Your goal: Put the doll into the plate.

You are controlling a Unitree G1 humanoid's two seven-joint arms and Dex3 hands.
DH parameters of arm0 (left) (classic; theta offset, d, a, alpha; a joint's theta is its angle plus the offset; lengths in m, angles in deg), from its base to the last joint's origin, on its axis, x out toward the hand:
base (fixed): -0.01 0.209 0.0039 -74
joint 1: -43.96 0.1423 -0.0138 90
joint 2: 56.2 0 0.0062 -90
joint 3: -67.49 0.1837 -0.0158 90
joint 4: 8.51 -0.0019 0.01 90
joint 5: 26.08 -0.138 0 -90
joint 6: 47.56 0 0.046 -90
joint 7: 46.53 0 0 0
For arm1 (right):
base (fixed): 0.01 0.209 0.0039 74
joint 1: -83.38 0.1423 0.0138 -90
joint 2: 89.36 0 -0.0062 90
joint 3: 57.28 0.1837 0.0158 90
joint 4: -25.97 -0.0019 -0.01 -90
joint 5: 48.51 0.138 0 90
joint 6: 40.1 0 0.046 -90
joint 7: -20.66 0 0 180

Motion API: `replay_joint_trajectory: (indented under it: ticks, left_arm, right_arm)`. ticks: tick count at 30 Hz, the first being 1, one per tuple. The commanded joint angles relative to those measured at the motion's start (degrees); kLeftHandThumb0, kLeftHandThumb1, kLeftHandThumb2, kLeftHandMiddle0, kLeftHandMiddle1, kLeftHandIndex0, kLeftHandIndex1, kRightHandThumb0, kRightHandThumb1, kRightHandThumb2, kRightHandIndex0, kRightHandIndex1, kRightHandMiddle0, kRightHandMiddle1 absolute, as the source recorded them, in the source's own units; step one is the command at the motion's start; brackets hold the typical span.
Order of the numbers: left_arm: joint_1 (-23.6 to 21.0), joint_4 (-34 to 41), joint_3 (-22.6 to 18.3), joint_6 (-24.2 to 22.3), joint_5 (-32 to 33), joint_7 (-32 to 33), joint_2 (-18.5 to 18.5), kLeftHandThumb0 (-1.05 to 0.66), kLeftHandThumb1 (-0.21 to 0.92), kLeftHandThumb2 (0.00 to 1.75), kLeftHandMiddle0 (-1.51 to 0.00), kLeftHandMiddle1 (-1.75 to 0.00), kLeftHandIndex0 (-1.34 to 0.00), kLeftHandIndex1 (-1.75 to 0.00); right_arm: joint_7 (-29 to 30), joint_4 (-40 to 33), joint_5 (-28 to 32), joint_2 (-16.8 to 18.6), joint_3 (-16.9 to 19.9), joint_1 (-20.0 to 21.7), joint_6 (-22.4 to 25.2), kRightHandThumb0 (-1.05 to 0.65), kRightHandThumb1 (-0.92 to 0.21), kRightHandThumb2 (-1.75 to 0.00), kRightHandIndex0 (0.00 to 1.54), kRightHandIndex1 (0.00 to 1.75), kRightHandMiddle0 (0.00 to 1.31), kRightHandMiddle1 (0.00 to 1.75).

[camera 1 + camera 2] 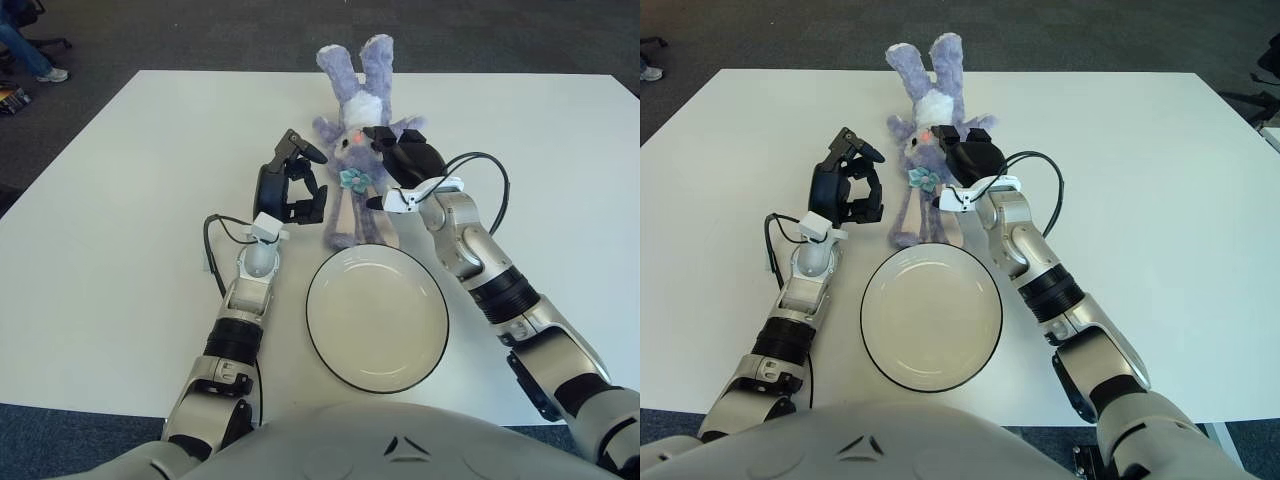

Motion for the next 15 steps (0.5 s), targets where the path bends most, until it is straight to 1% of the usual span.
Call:
replay_joint_trajectory:
  ticks: [1,2,4,8,10,11,12,14,15]
  left_arm:
    - [6.81,-3.56,0.11,-0.74,0.28,0.26,-0.18,-0.42,0.51,1.07,-1.04,-1.75,-0.46,-1.75]
    - [6.83,-3.51,0.11,-0.8,0.33,0.22,-0.17,-0.42,0.51,1.07,-1.04,-1.75,-0.46,-1.75]
    - [6.87,-3.39,0.11,-0.97,0.41,0.16,-0.16,-0.42,0.51,1.07,-1.04,-1.75,-0.46,-1.75]
    - [7.04,-3.08,0.12,-1.24,0.33,0.16,-0.19,-0.42,0.52,1.06,-1.03,-1.75,-0.46,-1.75]
    - [7.22,-2.8,0.15,-1.42,0.13,0.26,-0.23,-0.42,0.52,1.06,-1.04,-1.75,-0.45,-1.75]
    - [7.27,-2.7,0.16,-1.6,-0.11,0.35,-0.32,-0.42,0.52,1.06,-1.05,-1.75,-0.45,-1.75]
    - [7.27,-2.65,0.17,-1.78,-0.34,0.42,-0.41,-0.42,0.52,1.06,-1.05,-1.75,-0.45,-1.75]
    - [7.29,-2.56,0.19,-2.0,-0.56,0.48,-0.51,-0.42,0.52,1.06,-1.06,-1.75,-0.45,-1.75]
    - [7.35,-2.42,0.17,-2.13,-0.53,0.4,-0.59,-0.42,0.52,1.06,-1.06,-1.75,-0.45,-1.75]
  right_arm:
    - [-0.75,-1.3,1.58,-2.81,1.02,-1.09,-4.22,-0.37,-0.26,-1.01,0.0,0.81,0.0,0.31]
    - [-0.81,-1.5,1.85,-3.37,1.24,-1.29,-5.27,-0.35,-0.25,-1.02,0.0,0.74,0.0,0.3]
    - [-0.96,-1.98,2.46,-4.69,1.67,-1.76,-7.62,-0.32,-0.23,-1.05,0.0,0.65,0.0,0.29]
    - [-1.81,-3.95,3.49,-7.35,2.76,-3.41,-11.01,-0.25,-0.19,-1.1,0.01,0.52,0.0,0.28]
    - [-2.43,-5.61,3.89,-8.71,3.61,-4.77,-12.23,-0.22,-0.19,-1.12,0.01,0.48,0.0,0.29]
    - [-2.74,-6.43,4.16,-10.0,4.24,-5.67,-13.29,-0.2,-0.19,-1.13,0.01,0.42,0.0,0.34]
    - [-2.69,-6.68,4.34,-11.19,4.76,-6.38,-14.48,-0.2,-0.2,-1.13,0.01,0.39,0.0,0.33]
    - [-2.63,-6.77,4.49,-12.3,5.4,-7.08,-15.86,-0.21,-0.22,-1.13,0.0,0.3,0.0,0.33]
    - [-2.34,-6.63,4.48,-12.35,5.58,-7.18,-16.35,-0.21,-0.22,-1.13,0.0,0.28,0.0,0.32]
